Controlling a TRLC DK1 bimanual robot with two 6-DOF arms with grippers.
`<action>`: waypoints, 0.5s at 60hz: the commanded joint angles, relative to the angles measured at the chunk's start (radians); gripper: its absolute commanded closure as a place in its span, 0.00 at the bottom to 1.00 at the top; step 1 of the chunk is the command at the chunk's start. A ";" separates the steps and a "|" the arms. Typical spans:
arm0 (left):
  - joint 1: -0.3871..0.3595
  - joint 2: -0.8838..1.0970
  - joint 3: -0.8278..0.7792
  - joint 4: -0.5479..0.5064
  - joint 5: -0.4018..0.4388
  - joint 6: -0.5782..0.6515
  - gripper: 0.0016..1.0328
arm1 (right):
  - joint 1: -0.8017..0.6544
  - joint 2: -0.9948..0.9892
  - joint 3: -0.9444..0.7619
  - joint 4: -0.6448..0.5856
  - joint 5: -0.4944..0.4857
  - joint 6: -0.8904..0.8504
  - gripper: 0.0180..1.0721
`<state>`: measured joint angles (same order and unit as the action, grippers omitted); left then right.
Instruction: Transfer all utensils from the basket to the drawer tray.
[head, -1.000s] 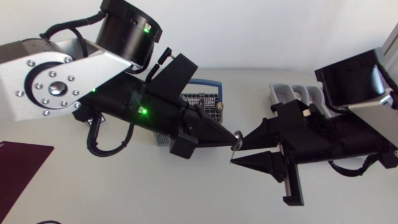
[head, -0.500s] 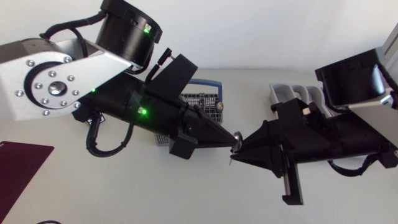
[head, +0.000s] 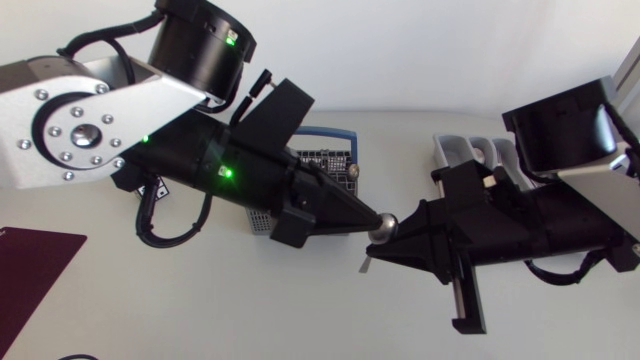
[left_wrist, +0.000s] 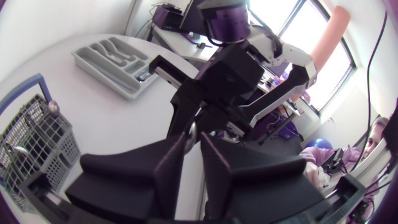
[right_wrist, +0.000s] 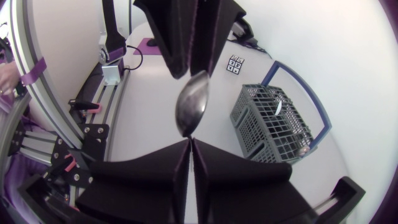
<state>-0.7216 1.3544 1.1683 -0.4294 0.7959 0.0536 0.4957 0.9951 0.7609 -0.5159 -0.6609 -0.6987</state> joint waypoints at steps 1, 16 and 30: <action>0.008 -0.023 0.056 -0.002 -0.004 0.008 0.36 | 0.001 0.019 -0.023 0.002 0.006 0.030 0.95; 0.033 -0.024 0.091 0.027 -0.107 0.005 0.21 | -0.003 0.033 -0.037 0.004 0.070 0.030 0.94; 0.054 0.014 0.099 0.014 -0.363 0.020 0.21 | -0.207 0.094 -0.029 0.025 0.210 -0.074 0.94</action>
<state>-0.6777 1.3472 1.2373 -0.4107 0.4896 0.0540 0.3611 1.0561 0.7502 -0.5045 -0.4862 -0.7250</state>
